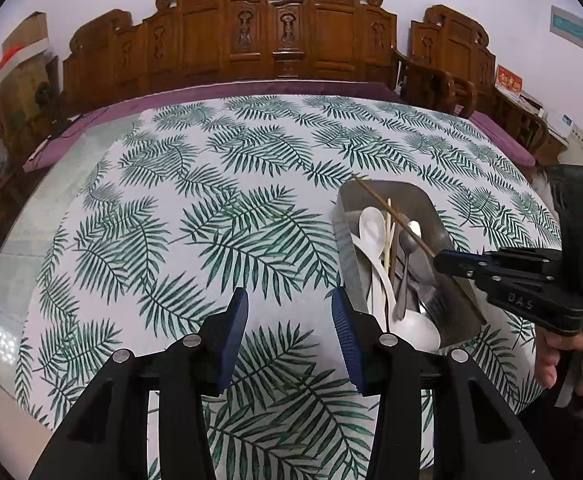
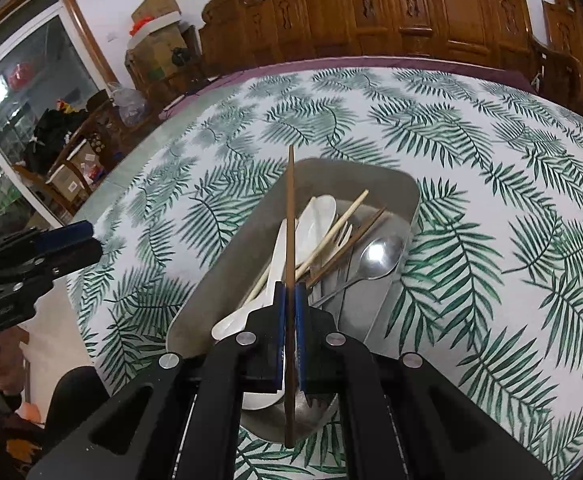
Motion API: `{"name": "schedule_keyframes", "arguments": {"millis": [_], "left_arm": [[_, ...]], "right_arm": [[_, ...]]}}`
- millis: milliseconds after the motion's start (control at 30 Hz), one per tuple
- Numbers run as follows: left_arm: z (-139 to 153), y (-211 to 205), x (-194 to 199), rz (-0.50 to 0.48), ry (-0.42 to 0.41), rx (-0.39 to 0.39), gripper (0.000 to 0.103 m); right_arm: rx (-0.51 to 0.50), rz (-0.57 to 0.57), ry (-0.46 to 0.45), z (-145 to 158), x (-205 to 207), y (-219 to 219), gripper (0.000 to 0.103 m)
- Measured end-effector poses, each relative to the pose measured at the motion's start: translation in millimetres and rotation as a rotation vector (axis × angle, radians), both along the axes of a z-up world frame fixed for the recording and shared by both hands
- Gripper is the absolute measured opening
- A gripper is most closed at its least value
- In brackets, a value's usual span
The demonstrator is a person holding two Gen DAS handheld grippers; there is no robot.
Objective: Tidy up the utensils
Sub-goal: 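Lower the wooden chopstick into the tray and open the right tool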
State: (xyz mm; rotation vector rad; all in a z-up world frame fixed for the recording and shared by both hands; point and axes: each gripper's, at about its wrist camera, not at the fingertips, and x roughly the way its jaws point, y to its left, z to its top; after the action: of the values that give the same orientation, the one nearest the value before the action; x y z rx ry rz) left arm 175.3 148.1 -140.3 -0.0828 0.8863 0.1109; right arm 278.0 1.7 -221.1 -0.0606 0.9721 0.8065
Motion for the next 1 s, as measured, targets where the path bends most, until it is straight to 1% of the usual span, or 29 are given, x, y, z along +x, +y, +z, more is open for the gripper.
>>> {"name": "schedule_keyframes", "arguments": {"millis": [133,267,367,500,633,800,933,1000], "left_arm": [[-5.2,-1.9,-3.2,-0.006,0.006,-0.003,0.041],[-7.3,-3.4,-5.2,-0.010,0.008,-0.009,0.041],[-7.2,-3.8,-6.5,-0.010,0.007,-0.015,0.041],[-5.5,-6.0,-8.3,-0.012,0.003,-0.015,0.041],[-3.3,-7.2,-9.4,-0.014,-0.004,-0.020,0.042],[-1.5,-11.5,-8.9,-0.020,-0.010,-0.024,0.045],[0.9,-18.3,-9.8,-0.029,-0.020,-0.035,0.046],[3.0,-23.5,-10.1,-0.037,-0.027,-0.040,0.050]], "right_arm": [[-0.060,-0.008,-0.005,-9.1,-4.7,6.1,0.006],[-0.044,-0.040,0.021,-12.9,0.9,5.7,0.006],[-0.019,-0.050,0.043,-13.6,6.2,6.3,0.006],[-0.005,-0.051,0.050,-14.3,8.2,8.6,0.006],[0.002,-0.043,0.013,-8.4,5.4,9.0,0.009],[0.006,-0.034,-0.038,3.5,4.1,1.4,0.010],[0.020,-0.048,-0.082,17.7,1.8,-17.5,0.010],[0.027,-0.063,-0.101,24.6,-1.5,-30.7,0.010]]}}
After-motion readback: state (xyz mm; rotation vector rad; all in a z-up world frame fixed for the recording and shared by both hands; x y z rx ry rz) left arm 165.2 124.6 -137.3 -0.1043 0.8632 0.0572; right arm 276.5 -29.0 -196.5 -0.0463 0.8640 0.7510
